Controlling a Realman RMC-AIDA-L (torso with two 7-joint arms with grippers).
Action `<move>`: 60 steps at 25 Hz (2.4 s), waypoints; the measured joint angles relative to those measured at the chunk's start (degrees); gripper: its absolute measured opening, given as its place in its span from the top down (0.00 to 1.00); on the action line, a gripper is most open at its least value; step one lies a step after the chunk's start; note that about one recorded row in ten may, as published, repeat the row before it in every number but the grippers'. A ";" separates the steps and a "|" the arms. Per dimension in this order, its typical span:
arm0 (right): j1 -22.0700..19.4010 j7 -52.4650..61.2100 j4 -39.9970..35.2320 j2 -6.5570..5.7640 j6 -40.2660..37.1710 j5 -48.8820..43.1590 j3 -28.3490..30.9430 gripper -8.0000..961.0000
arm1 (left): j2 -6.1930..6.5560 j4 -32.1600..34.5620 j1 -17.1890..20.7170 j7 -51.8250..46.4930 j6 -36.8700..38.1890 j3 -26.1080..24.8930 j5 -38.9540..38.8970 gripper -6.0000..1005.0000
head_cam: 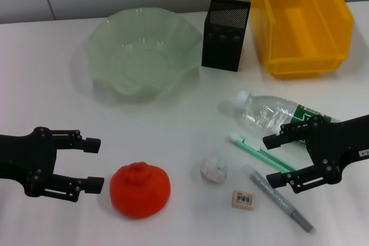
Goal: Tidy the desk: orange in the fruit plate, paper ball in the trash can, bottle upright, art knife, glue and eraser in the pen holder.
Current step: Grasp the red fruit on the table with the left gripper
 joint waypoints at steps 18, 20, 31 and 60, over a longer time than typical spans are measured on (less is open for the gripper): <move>0.02 0.86 -1.30 0.00 0.02 0.00 0.54 0.21 | -0.29 0.00 0.22 0.68 -0.27 -0.16 0.00 0.16; -0.01 1.83 -2.37 0.00 -0.13 0.00 0.60 0.21 | -0.37 0.00 0.22 0.85 -0.27 -0.31 0.00 0.16; -0.07 6.58 -7.44 -0.15 -2.47 0.00 0.18 0.21 | -4.10 1.73 2.12 3.99 -5.51 -3.21 0.38 0.17; 0.46 7.56 -7.64 0.44 -3.15 -0.72 -0.79 0.23 | -6.94 -10.97 -0.12 14.69 -20.20 -0.11 2.98 0.20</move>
